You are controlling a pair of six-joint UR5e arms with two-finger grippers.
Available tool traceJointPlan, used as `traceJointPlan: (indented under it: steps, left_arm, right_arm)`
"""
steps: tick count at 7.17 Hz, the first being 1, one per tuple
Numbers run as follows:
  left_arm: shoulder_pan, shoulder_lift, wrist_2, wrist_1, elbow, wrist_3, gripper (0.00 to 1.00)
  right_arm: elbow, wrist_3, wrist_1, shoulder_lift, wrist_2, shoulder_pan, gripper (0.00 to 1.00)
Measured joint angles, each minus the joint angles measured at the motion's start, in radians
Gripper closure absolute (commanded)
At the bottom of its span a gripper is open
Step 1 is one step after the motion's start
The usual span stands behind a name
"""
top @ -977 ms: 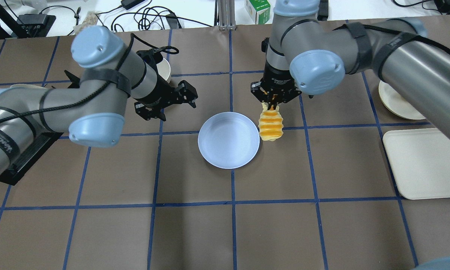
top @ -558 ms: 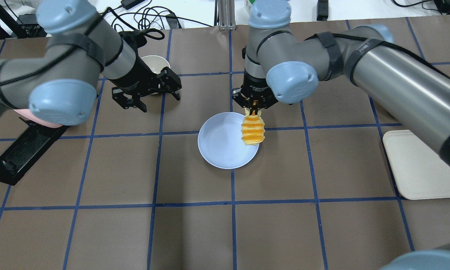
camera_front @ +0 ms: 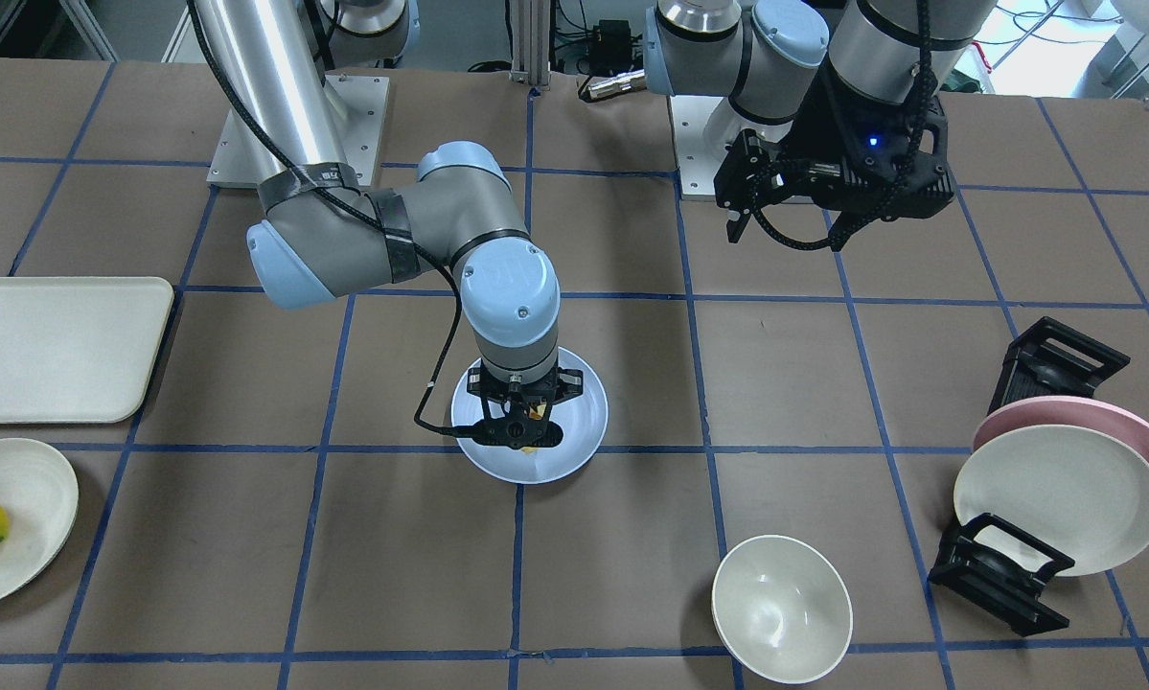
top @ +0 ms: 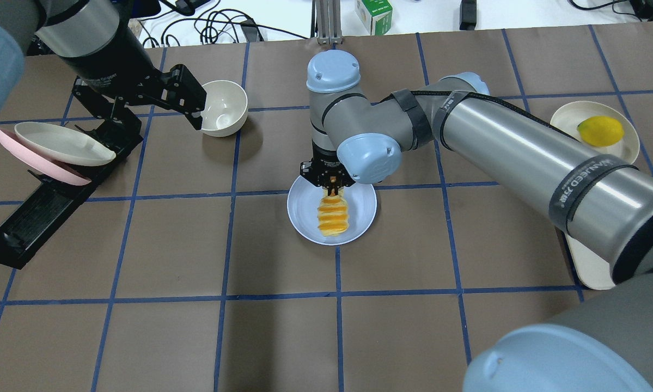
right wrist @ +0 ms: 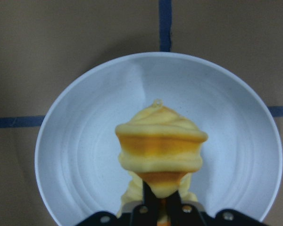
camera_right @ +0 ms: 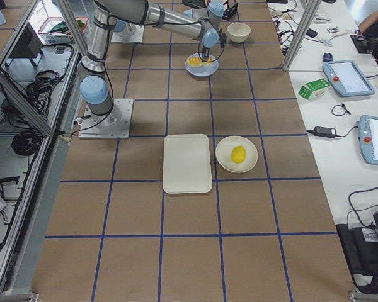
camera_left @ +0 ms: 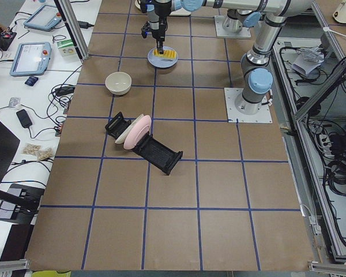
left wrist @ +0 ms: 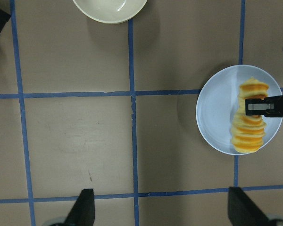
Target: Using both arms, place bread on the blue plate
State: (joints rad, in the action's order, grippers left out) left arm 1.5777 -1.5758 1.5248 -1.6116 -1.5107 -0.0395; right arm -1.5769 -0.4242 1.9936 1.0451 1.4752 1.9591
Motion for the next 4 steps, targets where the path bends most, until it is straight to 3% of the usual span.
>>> traceJointPlan:
  steps: [2,4]
  left_arm:
    - [0.006,0.014,0.037,0.007,0.005,-0.007,0.0]
    - [0.004,0.016,0.049,0.034,0.001,-0.004,0.0]
  right_arm:
    - [-0.019,-0.006,0.003,-0.009,-0.004,0.01,0.96]
    - [-0.042,-0.004,0.027,-0.011,-0.004,0.013,0.51]
